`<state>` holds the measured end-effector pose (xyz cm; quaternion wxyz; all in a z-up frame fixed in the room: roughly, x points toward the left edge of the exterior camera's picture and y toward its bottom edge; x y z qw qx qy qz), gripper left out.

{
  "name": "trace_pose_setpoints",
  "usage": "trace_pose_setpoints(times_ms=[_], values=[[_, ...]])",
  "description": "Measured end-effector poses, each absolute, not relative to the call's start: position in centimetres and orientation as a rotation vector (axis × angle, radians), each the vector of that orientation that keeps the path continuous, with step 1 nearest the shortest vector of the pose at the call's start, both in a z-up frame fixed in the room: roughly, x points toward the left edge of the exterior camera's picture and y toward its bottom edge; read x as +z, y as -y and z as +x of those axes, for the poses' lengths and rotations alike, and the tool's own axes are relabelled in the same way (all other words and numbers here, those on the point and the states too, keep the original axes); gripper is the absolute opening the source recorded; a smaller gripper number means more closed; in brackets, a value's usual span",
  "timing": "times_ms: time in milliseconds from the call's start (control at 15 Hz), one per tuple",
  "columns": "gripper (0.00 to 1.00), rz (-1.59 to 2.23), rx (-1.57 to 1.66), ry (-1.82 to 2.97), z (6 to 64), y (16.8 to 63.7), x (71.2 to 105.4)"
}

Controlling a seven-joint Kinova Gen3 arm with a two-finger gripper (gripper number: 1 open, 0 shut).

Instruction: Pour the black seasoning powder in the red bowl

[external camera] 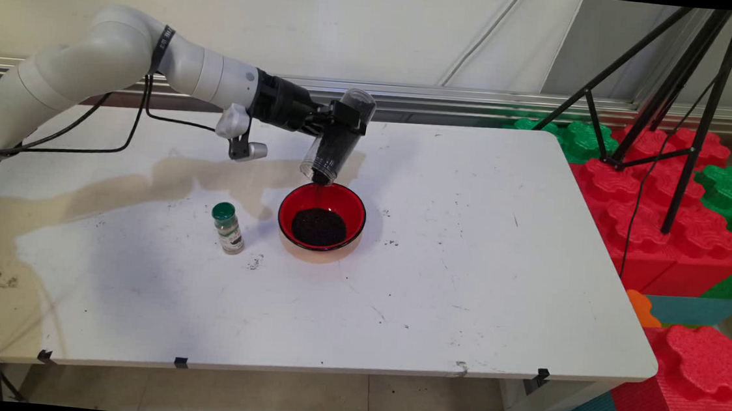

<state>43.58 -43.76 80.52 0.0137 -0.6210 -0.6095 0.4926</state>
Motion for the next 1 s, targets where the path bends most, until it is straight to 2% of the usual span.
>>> trace_pose_setpoints(times_ms=[1000], values=[[0.00, -1.988, 1.581, 1.834, 42.6, 42.7, 81.7]])
